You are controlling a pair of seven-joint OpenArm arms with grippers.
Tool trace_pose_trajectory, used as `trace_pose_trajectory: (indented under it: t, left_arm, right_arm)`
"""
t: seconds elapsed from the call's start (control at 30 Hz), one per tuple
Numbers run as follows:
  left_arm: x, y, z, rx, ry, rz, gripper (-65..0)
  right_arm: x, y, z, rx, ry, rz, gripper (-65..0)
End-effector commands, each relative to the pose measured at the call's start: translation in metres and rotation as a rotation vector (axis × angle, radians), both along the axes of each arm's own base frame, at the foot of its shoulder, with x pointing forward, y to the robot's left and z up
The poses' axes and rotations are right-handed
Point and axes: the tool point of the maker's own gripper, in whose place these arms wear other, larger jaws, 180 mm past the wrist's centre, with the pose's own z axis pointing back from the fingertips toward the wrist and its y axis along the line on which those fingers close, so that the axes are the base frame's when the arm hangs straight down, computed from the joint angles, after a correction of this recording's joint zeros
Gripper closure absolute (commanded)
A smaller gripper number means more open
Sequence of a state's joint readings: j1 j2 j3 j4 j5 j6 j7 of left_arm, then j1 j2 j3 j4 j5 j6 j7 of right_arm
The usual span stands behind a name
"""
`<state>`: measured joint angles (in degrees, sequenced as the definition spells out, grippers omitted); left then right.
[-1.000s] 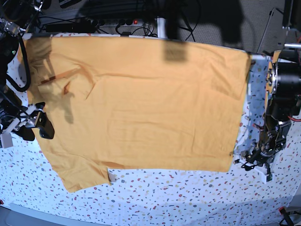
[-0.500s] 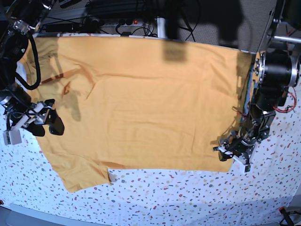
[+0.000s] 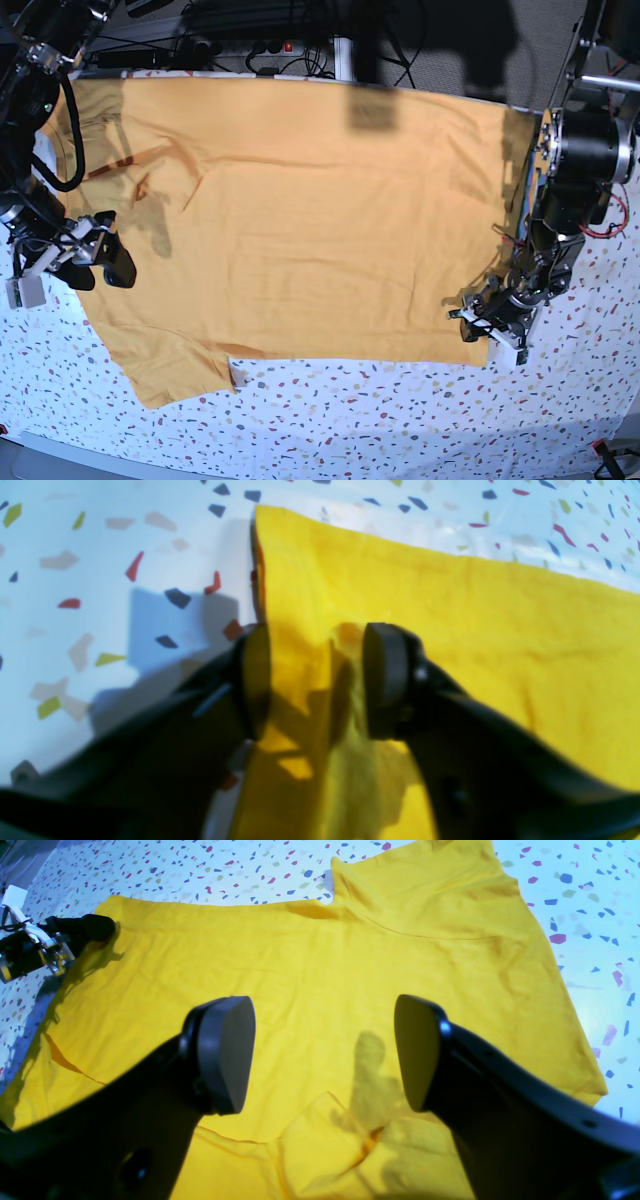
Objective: Fold the T-shirt properly
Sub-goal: 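Grasp the hem corners with both grippers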
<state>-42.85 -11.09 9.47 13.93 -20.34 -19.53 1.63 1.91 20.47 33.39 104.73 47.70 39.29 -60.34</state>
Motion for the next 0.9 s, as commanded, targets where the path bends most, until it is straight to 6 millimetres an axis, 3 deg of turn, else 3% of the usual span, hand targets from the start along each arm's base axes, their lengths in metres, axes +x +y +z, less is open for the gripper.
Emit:
trace_pose_trajectory:
  t: [0.0, 0.1, 0.2, 0.3, 0.53, 0.7, 0.87]
  left_arm:
    - [0.019, 0.002, 0.026, -0.003, -0.077, 0.006, -17.7]
    - [0.020, 0.005, 0.028, 0.000, -0.089, 0.023, 0.0]
    - [0.021, 0.005, 0.029, 0.000, -0.092, 0.023, 0.0]
    - [0.021, 0.005, 0.029, 0.000, -0.092, 0.022, 0.0]
    - [0.020, 0.005, 0.028, 0.000, -0.088, 0.020, 0.0]
    - [0.020, 0.004, 0.028, -0.001, -0.088, 0.020, 0.0]
    - [0.020, 0.005, 0.028, 0.000, -0.088, 0.020, 0.0]
  right_arm:
    - [0.004, -0.001, 0.018, -0.014, -0.061, 0.015, -43.0]
    - [0.005, -0.001, 0.019, -0.013, -0.065, 0.014, -43.0]
    - [0.008, -0.008, 0.019, -0.042, -0.078, -0.016, -43.0]
    - [0.019, -0.031, 0.009, -0.110, -0.048, -0.091, -43.0]
    - [0.074, -0.088, -0.006, -0.033, 0.007, -0.221, -43.0]
    - [0.112, -0.128, -0.028, 0.022, 0.086, -0.297, -43.0]
    - [0.131, -0.150, -0.064, -0.072, 0.187, -0.325, -43.0]
